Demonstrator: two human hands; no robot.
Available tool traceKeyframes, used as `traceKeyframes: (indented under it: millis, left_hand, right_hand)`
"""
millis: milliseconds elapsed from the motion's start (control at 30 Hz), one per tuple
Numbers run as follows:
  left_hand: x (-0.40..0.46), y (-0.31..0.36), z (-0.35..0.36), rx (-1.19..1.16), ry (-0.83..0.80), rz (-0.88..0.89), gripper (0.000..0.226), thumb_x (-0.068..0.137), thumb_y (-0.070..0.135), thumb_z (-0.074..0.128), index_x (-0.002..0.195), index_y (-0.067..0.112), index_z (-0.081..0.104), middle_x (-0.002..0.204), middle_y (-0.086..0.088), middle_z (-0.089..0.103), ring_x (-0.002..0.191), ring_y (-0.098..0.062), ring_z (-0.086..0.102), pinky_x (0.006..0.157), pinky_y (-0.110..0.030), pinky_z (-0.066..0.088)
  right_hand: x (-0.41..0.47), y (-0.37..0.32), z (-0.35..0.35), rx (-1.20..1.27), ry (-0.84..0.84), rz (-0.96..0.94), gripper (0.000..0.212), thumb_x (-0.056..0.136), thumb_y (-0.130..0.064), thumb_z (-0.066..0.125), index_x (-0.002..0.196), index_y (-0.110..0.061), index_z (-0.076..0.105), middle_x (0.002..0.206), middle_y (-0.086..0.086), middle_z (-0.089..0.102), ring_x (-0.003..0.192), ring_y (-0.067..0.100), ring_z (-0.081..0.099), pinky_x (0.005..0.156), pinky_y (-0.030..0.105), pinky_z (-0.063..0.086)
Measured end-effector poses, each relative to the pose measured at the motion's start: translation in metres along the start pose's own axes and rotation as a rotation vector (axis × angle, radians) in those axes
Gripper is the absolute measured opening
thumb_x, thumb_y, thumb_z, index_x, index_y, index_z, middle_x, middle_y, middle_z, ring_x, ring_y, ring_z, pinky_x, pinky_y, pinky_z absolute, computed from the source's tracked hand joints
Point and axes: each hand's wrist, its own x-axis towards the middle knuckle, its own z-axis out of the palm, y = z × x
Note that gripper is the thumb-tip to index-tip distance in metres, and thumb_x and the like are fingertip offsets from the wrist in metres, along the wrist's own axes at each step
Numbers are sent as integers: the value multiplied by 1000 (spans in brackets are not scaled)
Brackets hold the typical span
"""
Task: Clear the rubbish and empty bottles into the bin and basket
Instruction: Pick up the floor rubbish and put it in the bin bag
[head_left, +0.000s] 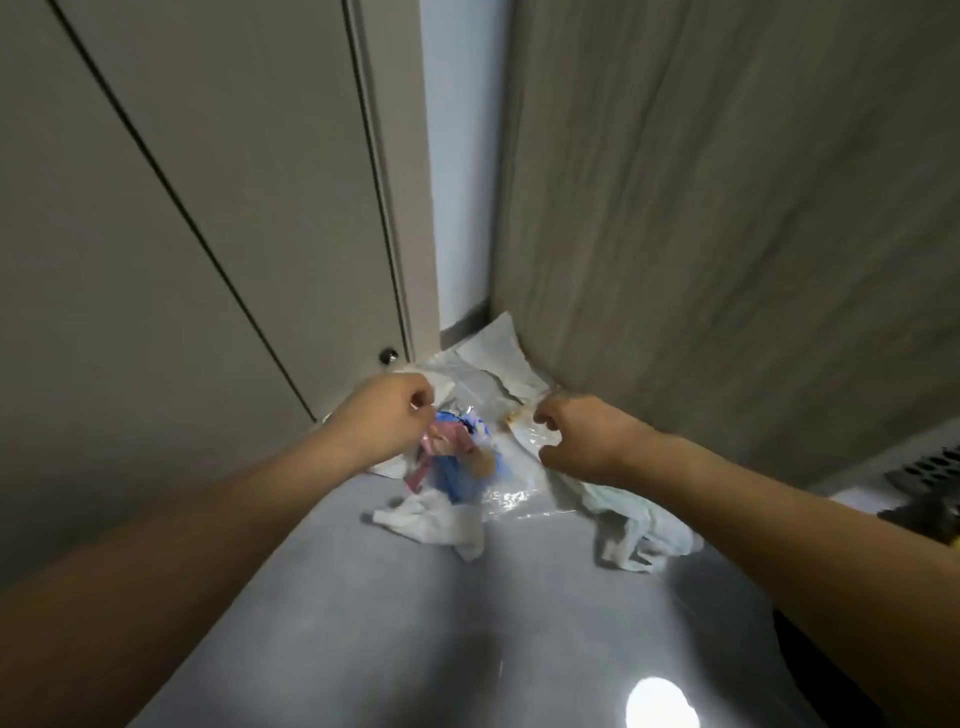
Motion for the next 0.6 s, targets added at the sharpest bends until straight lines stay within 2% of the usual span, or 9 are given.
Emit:
traceKeyframes:
  millis: [100,233,333,433,500,600]
  left_hand:
    - [-14,-60,14,-102,8,-212,9,86,20,60,92,19,66,93,-1,68,84,-22,64,78,-29,50]
    - [-26,-104,36,-163,21,-320,5,85,19,61,88,23,63,84,2,67,83,-21,64,70,-25,44]
    - [-28,-108,56,-159,-12,-306,21,85,21,62,105,18,66,102,-1,68,94,-20,63,77,-23,44]
    - [-22,-108,70,-90,-6,-237,38,84,23,62,121,15,58,124,-2,56,113,-21,53,95,-29,43]
    - [-18,-110,71,4,50,-209,42,83,24,63,122,15,54,124,-2,49,115,-23,47,99,-34,42]
    - [-12,-113,69,189,192,-118,44,75,29,69,113,15,53,116,-4,46,107,-26,46,91,-36,44]
  right_hand:
    - [29,-22,24,27,-35,-18,49,85,-24,57,132,-16,49,131,4,54,118,22,52,93,26,40]
    - [55,-43,53,71,-29,-58,36,90,-21,52,124,-10,54,125,12,58,114,28,55,91,28,42]
    - [73,-50,69,53,-38,-112,41,90,-13,48,131,-18,50,126,13,56,116,31,52,95,32,43]
    - [98,-45,92,33,-30,-95,51,89,-24,50,138,-37,38,131,9,50,119,34,48,99,39,42]
    - [112,-43,107,-80,-20,-86,55,88,-31,51,140,-35,34,135,5,46,121,31,45,101,40,37]
    - [126,-45,122,-187,12,-104,57,88,-37,52,141,-28,33,139,1,43,126,27,41,102,39,31]
